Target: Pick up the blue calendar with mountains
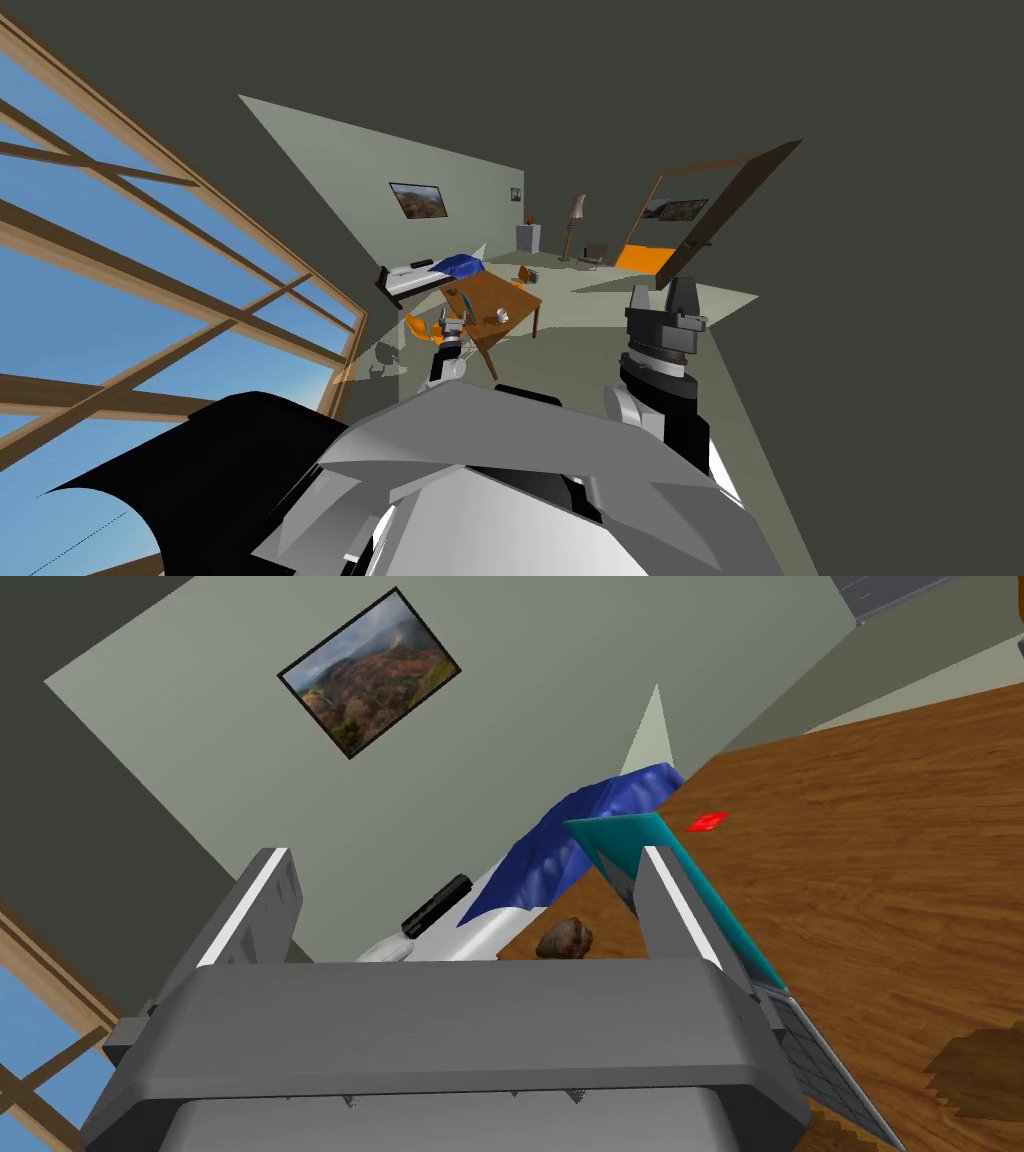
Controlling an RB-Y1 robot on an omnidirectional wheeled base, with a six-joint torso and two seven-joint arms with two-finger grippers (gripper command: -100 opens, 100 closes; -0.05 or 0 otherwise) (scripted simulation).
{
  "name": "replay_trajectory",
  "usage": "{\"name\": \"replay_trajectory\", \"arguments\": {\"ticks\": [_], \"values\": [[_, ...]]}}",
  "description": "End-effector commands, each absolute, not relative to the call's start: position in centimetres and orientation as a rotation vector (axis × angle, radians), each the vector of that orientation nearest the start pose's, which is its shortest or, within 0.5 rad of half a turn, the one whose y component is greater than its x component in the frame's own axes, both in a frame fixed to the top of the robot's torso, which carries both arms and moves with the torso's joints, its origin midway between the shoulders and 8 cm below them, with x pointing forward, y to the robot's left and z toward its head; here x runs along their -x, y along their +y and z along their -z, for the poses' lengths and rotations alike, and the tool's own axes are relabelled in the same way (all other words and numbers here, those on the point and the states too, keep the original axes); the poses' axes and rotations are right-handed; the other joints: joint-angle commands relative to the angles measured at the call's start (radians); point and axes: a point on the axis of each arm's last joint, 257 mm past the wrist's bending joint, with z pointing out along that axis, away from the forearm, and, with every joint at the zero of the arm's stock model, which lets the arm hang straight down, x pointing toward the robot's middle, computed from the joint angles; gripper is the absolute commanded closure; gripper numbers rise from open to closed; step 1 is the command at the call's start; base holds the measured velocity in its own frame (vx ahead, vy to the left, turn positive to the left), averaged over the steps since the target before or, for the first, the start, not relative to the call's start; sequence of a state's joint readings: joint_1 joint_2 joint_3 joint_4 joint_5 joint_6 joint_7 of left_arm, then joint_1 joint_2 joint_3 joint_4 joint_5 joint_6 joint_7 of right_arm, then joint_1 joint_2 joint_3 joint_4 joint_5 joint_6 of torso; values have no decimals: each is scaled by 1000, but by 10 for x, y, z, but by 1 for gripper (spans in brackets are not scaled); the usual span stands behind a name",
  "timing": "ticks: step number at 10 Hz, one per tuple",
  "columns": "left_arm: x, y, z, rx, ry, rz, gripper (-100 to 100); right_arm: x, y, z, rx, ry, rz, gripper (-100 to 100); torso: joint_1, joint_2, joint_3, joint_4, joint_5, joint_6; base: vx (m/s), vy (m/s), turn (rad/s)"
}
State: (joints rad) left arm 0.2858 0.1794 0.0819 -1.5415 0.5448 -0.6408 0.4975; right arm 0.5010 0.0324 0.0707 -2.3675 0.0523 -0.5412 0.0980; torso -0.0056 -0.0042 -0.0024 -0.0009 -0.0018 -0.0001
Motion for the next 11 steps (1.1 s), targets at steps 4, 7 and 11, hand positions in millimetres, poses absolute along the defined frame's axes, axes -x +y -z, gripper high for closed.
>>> {"name": "replay_trajectory", "arguments": {"ticks": [4,7,11], "values": [[-410,441,242,1533,108,1716,-100,-320,-250,-70,-522,544,-1271,0,3,1,1,0,1,0,32,-48,7],[-406,452,262,1585,44,1708,-100,-320,-250,-70,-522,544,-1271,0,1,0,0,0,0,0,50,-75,12],[-399,479,297,1675,-156,1711,-100,-320,-250,-70,-522,544,-1271,0,3,0,0,0,1,0,66,-63,14]]}}
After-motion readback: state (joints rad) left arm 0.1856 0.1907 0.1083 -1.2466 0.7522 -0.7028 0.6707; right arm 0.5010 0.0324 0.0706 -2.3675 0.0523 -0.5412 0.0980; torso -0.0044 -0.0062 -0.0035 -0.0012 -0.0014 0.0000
